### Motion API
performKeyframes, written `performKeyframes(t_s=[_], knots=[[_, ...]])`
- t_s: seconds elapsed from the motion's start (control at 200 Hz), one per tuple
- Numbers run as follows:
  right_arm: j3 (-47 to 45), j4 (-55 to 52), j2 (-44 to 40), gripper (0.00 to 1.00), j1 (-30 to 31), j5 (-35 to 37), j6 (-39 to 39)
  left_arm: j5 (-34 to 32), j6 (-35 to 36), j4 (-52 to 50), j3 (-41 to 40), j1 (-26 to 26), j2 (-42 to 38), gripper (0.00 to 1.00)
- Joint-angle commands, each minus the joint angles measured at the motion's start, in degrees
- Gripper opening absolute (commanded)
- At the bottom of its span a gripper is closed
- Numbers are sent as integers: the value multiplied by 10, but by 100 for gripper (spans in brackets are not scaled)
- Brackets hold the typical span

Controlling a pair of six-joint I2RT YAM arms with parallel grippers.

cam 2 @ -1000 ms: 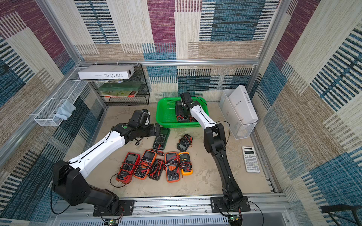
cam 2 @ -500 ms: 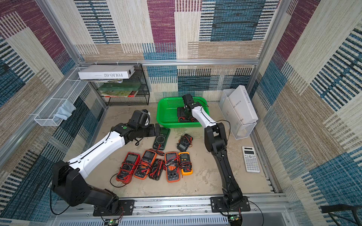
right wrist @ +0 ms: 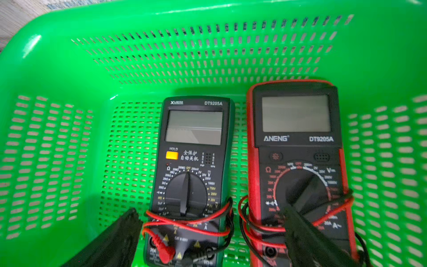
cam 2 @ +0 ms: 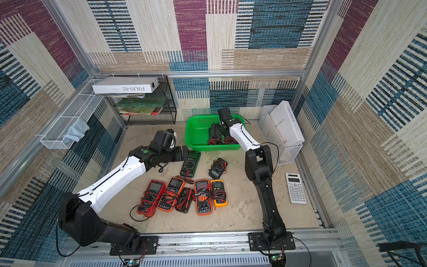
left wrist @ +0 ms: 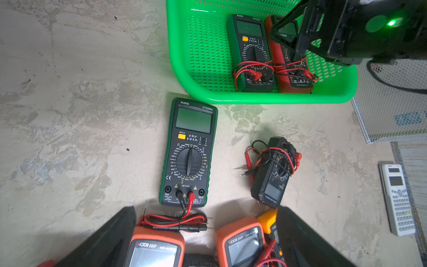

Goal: Put the multimeter into the basket
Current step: Place the multimeter in the basket.

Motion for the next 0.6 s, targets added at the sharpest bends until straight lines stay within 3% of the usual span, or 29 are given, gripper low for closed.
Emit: performKeyframes(t_s=[0.0, 0.2, 0.596], knots=[[-25, 12, -35, 99, 4, -1, 7, 1, 2, -9, -7, 0, -11, 99], [-142, 46, -139, 100, 24, 3, 16, 4, -5, -10, -36, 1, -32, 99], [-485, 129, -363, 99, 75, 17, 90, 16, -12, -8, -99, 0, -65, 99]])
